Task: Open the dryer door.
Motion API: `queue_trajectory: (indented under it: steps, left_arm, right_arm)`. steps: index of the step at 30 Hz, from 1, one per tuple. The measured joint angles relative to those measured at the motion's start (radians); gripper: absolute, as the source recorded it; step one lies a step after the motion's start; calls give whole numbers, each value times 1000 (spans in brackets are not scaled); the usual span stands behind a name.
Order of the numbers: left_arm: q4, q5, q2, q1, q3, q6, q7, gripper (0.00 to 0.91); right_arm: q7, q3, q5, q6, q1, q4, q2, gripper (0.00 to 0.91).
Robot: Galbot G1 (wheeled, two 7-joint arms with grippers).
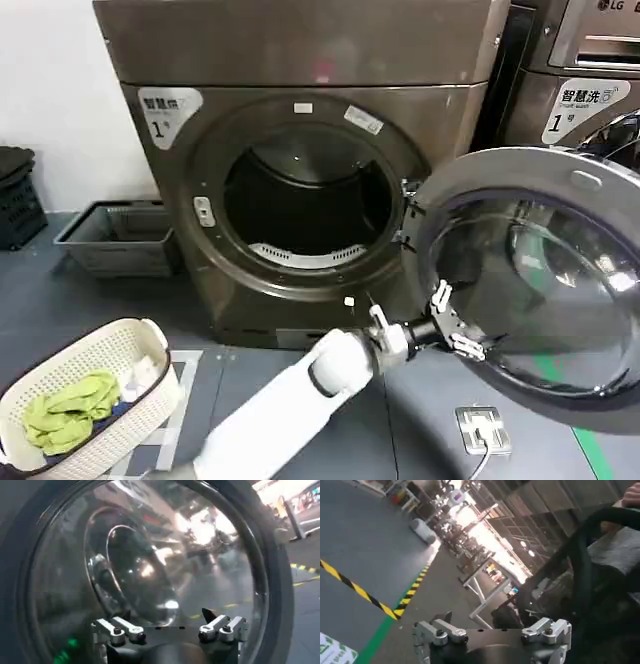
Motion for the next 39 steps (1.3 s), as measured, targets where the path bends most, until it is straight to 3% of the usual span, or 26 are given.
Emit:
queue_trajectory:
  steps: [21, 33, 39]
  left_arm:
    - [146, 41, -106, -54, 1, -6, -34, 907]
    - [39, -3, -49, -7, -17, 19, -19, 907]
    - [-65, -51, 6, 36, -52, 53, -22, 907]
  right_arm:
    - [-7, 29, -2, 14, -9, 19, 24, 907]
    - [-6, 59, -46, 34, -8, -52, 9, 907]
    - [-7, 76, -54, 8, -7, -74, -1, 907]
